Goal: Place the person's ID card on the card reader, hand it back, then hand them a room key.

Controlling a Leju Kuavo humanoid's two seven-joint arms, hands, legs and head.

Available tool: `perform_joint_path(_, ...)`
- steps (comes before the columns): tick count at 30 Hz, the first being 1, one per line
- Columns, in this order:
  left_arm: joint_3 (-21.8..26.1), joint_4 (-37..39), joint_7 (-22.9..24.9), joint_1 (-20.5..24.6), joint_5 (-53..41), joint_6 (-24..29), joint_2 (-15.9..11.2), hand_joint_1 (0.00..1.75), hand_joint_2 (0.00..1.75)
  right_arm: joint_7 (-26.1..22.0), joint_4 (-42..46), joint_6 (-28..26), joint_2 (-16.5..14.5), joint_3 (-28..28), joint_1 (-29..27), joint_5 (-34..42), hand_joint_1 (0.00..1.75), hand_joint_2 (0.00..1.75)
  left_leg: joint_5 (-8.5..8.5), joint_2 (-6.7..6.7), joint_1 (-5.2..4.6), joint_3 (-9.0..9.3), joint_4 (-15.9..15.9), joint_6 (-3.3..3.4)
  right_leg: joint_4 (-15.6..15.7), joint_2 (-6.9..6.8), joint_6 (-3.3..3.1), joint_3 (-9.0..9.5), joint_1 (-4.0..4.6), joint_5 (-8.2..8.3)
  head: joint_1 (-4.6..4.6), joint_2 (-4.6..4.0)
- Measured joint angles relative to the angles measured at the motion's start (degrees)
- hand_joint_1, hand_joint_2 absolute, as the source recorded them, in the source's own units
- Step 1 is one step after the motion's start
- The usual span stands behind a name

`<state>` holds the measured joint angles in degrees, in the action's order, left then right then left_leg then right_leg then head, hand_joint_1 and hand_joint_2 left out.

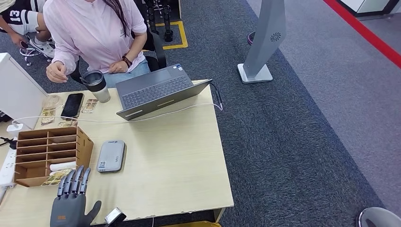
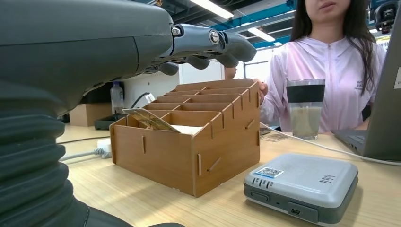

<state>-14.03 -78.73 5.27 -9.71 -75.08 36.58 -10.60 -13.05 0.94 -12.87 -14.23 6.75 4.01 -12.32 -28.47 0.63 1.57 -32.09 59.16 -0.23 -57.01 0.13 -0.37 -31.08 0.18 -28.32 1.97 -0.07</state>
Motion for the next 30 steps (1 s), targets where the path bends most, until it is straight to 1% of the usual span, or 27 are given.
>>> perform_joint_path(4, 0.1, -0.2, 3.2, -0.1, -2.1, 0.8, -0.1, 0.0, 1.75, -0.1, 0.0, -0.3, 0.0, 0.0, 0.0, 0.1, 0.0, 1.75, 0.0, 0.0, 0.0, 0.0, 0.0, 0.0, 0.0, 0.0, 0.0, 0.0, 0.0, 0.0, 0.0, 0.0)
perform_joint_path(6, 1.0, -0.2, 4.7, 0.0, -3.4, 1.4, -0.2, 0.0, 1.75, -0.1, 0.0, -0.5, 0.0, 0.0, 0.0, 0.1, 0.0, 1.75, 0.0, 0.0, 0.0, 0.0, 0.0, 0.0, 0.0, 0.0, 0.0, 0.0, 0.0, 0.0, -0.01, 0.0)
perform_joint_path(8, 2.5, -0.1, 5.2, 0.1, -3.7, 1.7, -0.3, 0.0, 1.75, -0.1, 0.0, -0.5, 0.0, 0.0, 0.0, 0.1, 0.0, 1.75, 0.0, 0.0, 0.0, 0.0, 0.0, 0.0, 0.0, 0.0, 0.0, -0.01, 0.0, 0.0, -0.01, 0.0)
perform_joint_path(12, 5.6, -0.1, 4.9, 0.2, -3.0, 1.7, -0.3, 0.0, 1.75, -0.1, 0.0, -0.6, 0.0, 0.0, 0.0, 0.1, 0.0, 1.75, 0.0, 0.0, 0.01, 0.0, 0.0, 0.0, 0.0, 0.0, 0.0, -0.01, 0.0, 0.0, -0.01, 0.0)
perform_joint_path(17, 8.0, -0.1, 4.6, 0.4, -2.3, 1.7, -0.2, 0.0, 1.75, -0.1, -0.1, -0.7, 0.0, 0.0, 0.0, 0.2, 0.0, 1.75, 0.0, 0.0, 0.0, 0.0, 0.0, 0.0, 0.0, 0.0, 0.0, -0.01, 0.0, 0.0, 0.01, 0.0)
perform_joint_path(30, 9.7, 0.1, 3.8, 1.3, -1.7, 1.7, -0.3, 0.0, 1.75, 0.0, -0.1, -0.6, 0.0, 0.0, 0.0, 0.2, 0.0, 1.75, 0.0, 0.0, 0.0, 0.0, 0.0, 0.0, 0.0, 0.0, 0.0, -0.01, 0.0, 0.0, -0.01, 0.0)
